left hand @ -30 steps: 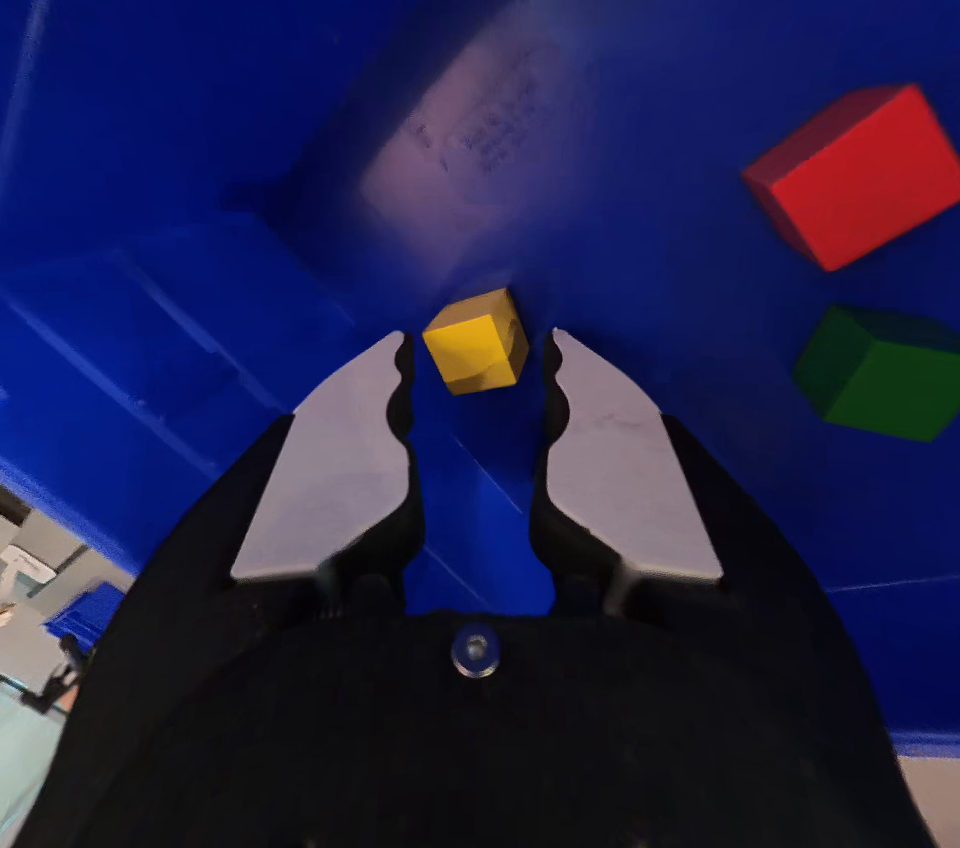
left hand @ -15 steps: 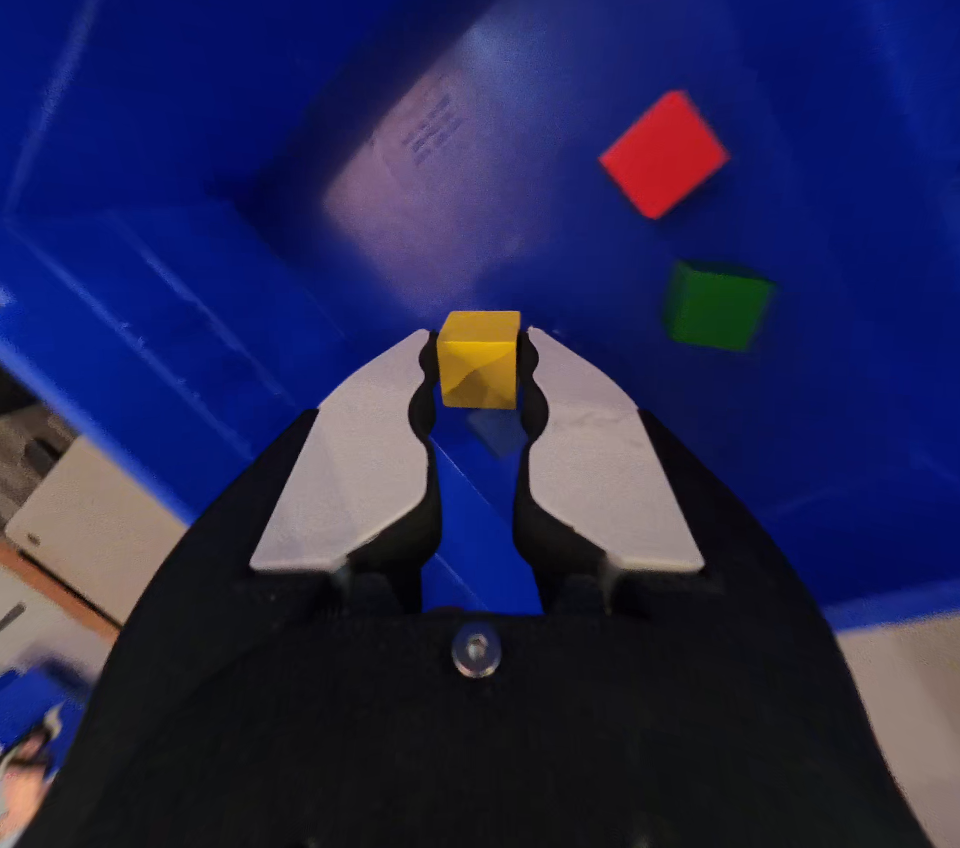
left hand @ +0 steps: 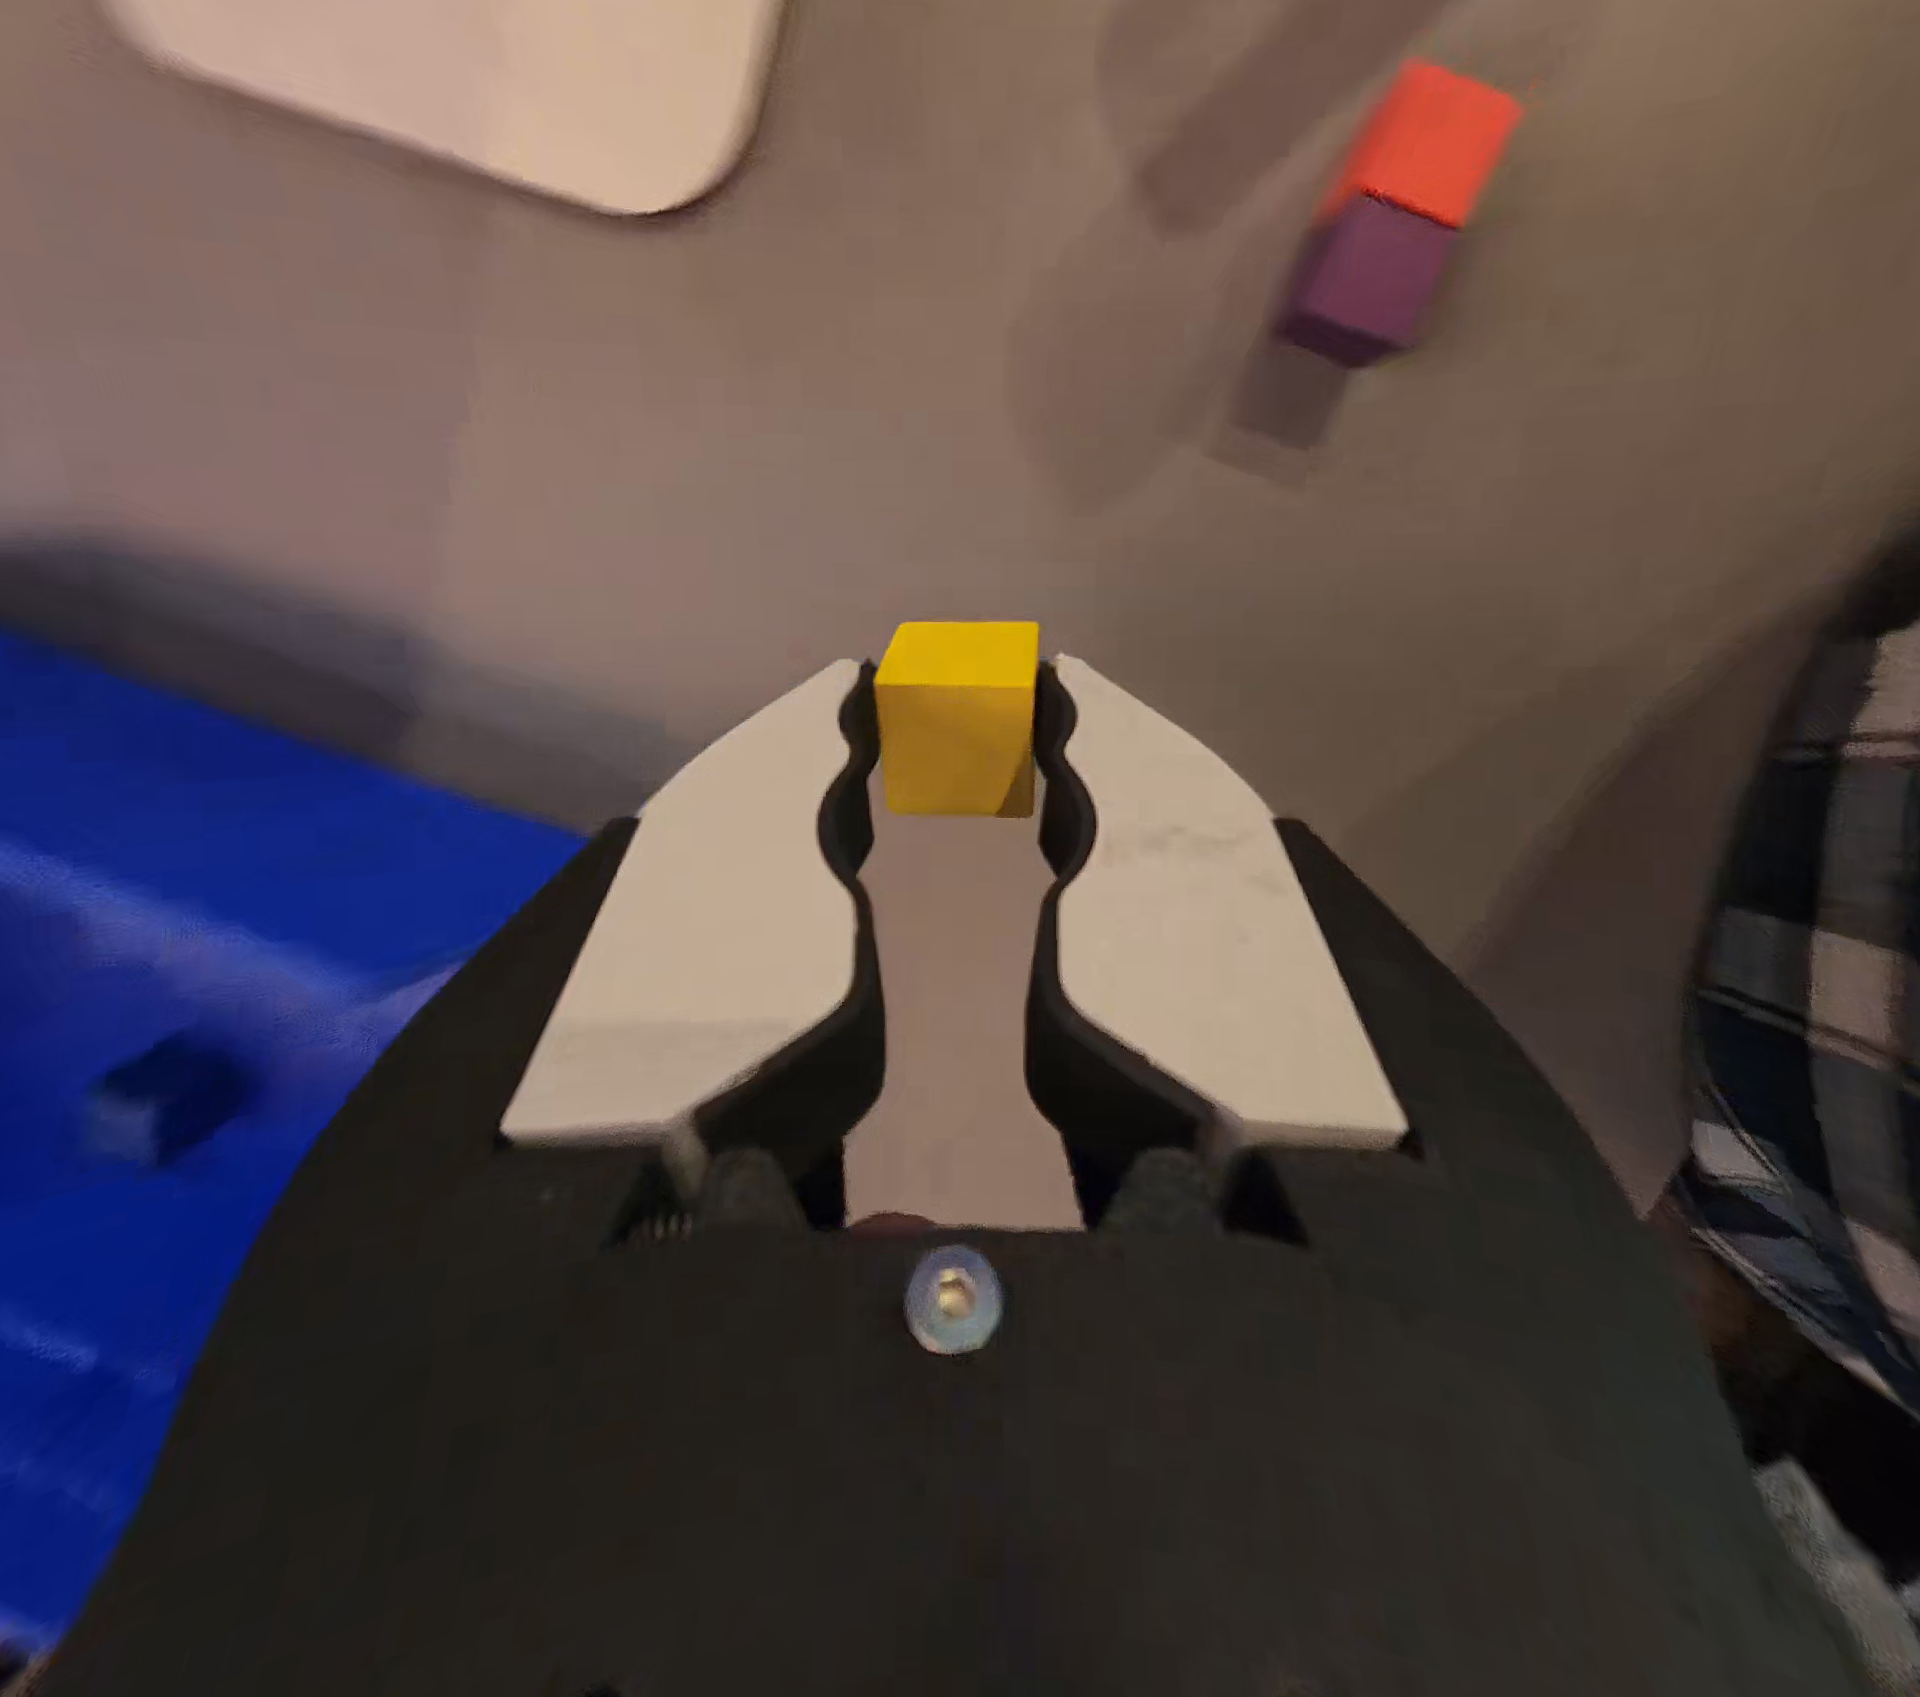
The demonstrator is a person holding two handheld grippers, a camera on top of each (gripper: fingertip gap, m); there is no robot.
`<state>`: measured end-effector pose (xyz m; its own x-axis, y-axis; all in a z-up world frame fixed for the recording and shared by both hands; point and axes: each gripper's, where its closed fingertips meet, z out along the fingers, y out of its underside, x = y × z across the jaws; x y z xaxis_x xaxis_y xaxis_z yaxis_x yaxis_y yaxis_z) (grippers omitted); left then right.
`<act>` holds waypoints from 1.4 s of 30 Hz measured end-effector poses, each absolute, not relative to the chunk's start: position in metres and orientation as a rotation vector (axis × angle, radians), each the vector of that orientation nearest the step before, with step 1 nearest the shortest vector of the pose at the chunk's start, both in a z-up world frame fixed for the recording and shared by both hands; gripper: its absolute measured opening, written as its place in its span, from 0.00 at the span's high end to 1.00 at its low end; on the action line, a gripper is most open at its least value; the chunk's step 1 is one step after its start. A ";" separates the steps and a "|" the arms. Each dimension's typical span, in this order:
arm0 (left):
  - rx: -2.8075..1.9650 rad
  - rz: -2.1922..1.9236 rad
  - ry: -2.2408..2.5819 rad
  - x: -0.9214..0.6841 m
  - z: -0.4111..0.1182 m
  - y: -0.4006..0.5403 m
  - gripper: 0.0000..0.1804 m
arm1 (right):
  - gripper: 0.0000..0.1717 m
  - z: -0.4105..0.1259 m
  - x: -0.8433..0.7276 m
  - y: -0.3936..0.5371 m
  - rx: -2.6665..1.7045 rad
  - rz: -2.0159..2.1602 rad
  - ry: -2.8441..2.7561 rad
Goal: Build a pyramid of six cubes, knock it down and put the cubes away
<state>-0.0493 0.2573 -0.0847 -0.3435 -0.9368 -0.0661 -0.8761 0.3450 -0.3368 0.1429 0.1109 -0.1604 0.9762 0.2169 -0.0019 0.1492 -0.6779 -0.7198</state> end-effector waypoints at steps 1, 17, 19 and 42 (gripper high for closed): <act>-1.600 -0.366 2.413 -0.048 -0.097 0.238 0.84 | 0.93 -0.161 0.143 0.111 -2.327 0.111 -0.256; -1.396 -0.229 2.683 -0.033 -0.153 0.177 0.84 | 0.94 -0.161 0.139 0.111 -2.323 0.129 -0.302; -1.396 -0.202 2.702 -0.035 -0.159 0.177 0.84 | 0.94 -0.161 0.139 0.111 -2.322 0.130 -0.304; -1.481 -0.478 2.639 -0.047 -0.164 0.177 0.84 | 0.94 -0.161 0.140 0.114 -2.321 0.133 -0.313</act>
<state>-0.0469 0.1765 -0.1641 -0.5304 -0.8436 0.0836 -0.8194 0.4849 -0.3056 0.1405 0.1139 -0.1605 0.9643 0.2647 -0.0005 0.1835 -0.6697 -0.7196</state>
